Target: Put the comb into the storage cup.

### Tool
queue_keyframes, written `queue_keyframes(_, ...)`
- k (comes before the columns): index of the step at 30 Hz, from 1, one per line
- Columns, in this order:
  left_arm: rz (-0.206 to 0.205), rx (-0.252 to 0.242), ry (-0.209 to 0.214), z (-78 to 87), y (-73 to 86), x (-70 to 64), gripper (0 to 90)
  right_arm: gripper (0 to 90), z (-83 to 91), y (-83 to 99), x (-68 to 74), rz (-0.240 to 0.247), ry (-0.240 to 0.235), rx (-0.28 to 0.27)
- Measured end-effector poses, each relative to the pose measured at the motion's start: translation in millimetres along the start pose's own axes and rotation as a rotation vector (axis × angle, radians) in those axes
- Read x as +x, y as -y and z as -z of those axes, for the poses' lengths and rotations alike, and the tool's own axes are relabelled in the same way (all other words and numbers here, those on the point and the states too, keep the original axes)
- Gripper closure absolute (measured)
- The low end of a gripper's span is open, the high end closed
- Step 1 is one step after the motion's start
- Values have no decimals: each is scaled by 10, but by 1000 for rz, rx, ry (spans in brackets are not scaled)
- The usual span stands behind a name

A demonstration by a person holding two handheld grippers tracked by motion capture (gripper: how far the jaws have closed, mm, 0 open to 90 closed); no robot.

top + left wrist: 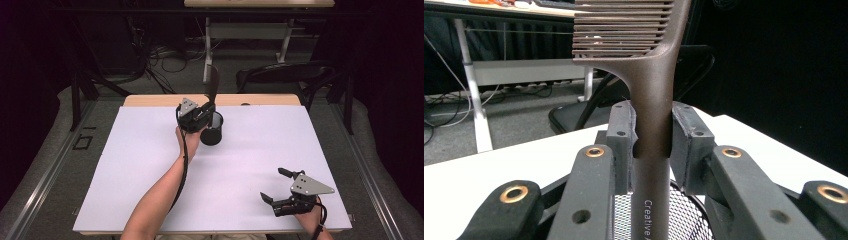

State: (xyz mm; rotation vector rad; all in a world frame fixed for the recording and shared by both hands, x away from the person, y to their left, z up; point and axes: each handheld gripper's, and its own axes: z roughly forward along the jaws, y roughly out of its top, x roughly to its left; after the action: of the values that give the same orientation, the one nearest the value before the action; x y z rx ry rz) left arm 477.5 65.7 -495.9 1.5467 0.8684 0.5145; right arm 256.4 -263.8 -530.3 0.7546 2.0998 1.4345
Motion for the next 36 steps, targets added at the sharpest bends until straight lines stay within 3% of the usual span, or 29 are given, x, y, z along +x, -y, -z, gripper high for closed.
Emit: queue_keyframes(36, -56, 41, -13, 11, 83, -67, 726, 17, -4, 0, 5, -4, 1, 2)
